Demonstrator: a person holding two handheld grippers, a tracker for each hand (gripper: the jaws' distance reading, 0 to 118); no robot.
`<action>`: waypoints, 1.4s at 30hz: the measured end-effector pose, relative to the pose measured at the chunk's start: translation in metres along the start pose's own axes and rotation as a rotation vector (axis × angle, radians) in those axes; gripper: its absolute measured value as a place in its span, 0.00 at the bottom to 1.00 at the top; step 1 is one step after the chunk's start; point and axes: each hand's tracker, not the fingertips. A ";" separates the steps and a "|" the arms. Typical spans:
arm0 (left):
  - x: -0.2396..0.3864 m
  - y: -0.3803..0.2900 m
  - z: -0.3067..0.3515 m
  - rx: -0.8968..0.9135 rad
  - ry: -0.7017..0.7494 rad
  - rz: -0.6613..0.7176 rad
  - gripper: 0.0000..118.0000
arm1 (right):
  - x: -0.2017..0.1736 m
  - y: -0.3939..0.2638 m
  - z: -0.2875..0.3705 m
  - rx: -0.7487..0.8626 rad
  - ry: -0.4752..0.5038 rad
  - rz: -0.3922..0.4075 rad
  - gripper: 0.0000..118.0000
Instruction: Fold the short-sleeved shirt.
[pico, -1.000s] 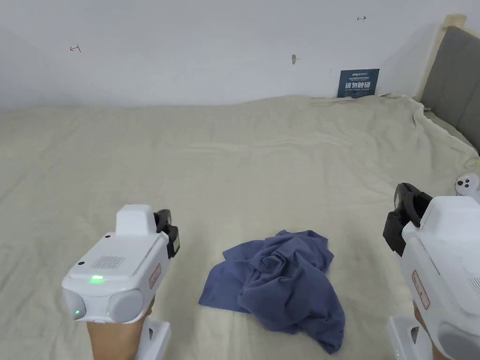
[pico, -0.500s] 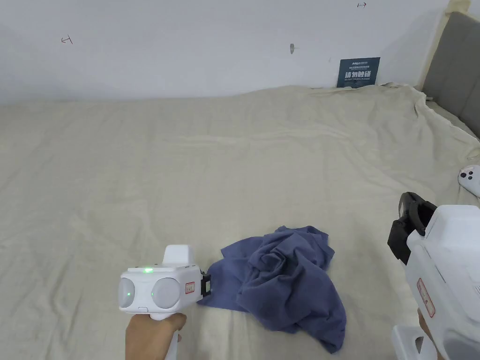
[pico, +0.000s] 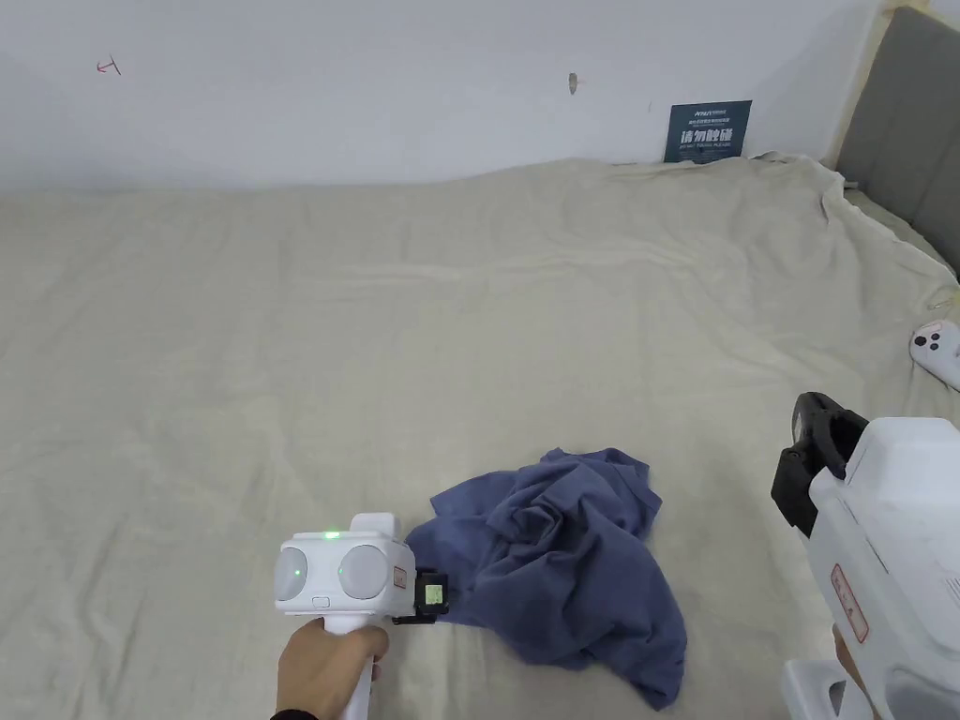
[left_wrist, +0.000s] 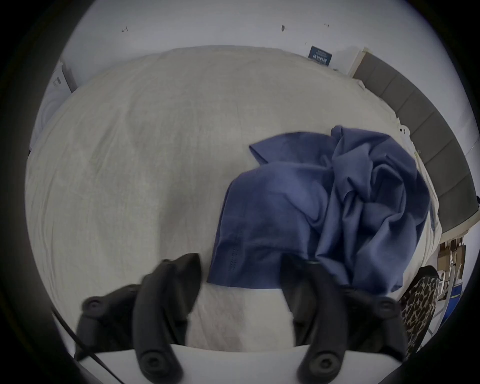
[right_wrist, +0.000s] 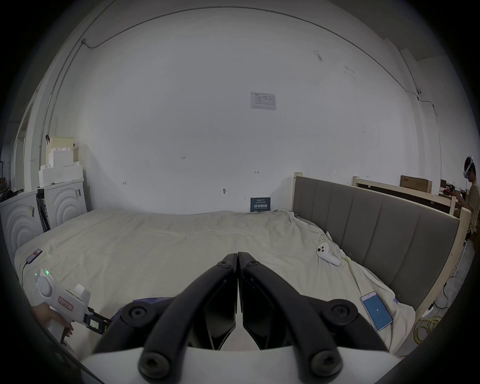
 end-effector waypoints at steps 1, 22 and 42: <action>0.001 -0.001 -0.003 -0.017 0.002 -0.013 0.26 | 0.000 0.000 0.000 -0.002 0.000 -0.001 0.00; -0.013 0.006 0.074 0.164 -0.194 -0.031 0.00 | 0.016 -0.036 -0.149 -0.335 0.095 0.002 0.07; -0.027 0.003 0.074 0.160 -0.211 -0.017 0.00 | -0.042 -0.122 -0.236 -0.804 0.251 -0.047 0.37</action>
